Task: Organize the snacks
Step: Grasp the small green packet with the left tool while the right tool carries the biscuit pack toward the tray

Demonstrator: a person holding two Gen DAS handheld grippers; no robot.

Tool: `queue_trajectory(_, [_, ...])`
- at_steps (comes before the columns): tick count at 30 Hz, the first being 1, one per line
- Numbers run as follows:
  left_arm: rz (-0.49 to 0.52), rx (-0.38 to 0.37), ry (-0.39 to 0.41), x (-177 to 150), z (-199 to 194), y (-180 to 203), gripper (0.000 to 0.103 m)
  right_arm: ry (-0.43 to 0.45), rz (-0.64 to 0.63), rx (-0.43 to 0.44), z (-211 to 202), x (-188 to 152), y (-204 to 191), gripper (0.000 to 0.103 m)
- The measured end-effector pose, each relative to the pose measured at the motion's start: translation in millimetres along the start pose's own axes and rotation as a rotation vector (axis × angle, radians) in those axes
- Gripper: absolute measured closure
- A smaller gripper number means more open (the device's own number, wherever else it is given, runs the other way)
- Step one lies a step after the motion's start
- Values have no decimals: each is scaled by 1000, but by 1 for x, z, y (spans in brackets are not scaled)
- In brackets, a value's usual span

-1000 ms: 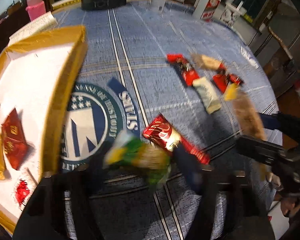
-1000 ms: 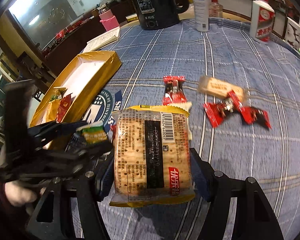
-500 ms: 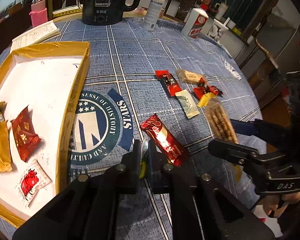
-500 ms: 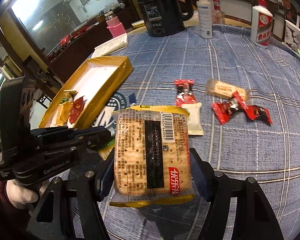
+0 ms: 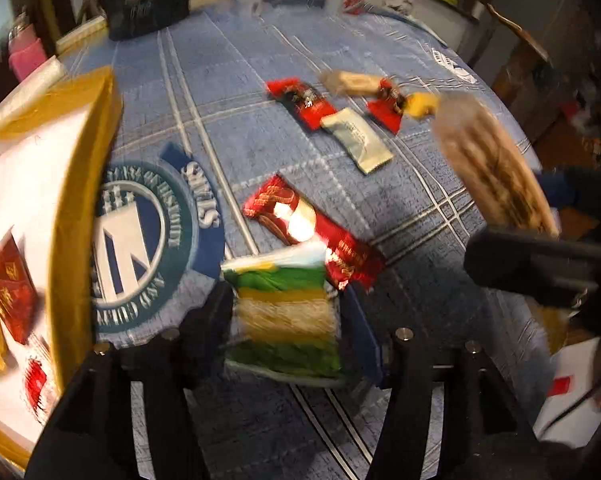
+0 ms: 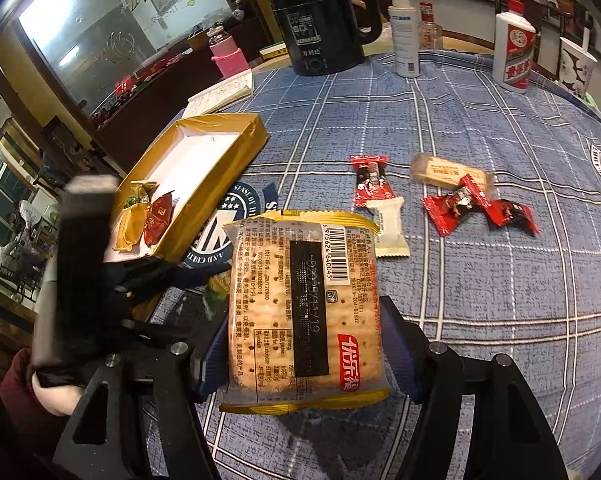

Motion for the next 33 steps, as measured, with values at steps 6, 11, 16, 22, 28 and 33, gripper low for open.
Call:
queue_trajectory(6, [-51,-27,14,-2,-11,-2,73,11,8,-2,-4,-2,3,34])
queue_trajectory(11, [-129,-56,70,-3,-42,-19,76,12,-8,20,-1,2,-6,34])
queue_trajectory(16, [-240,-37,136,-4,-81,-64,91,10,-59,62,9,13,-36,34])
queue_trajectory(22, [-356,60,207,-5,-116,-139,91,13,-130,142,32,34,-96,34])
queue_trajectory(28, [-275,21,151,-14,-113,-141,89,15,-133,178,49,50,-132,34])
queue_trajectory(33, [-69,-105,89,-8,-86,-80,88,-6,-65,114,50,43,-105,34])
Point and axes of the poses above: each gripper's, at about its wrist camera, not at the fingertips, and z roughly the way its jaws point, y to its right, x to its top, the point moved 4 cm from there along z, roughly the way its jaws point, and after that the axes turned 9 degrees about y, right-handed, at the moved point
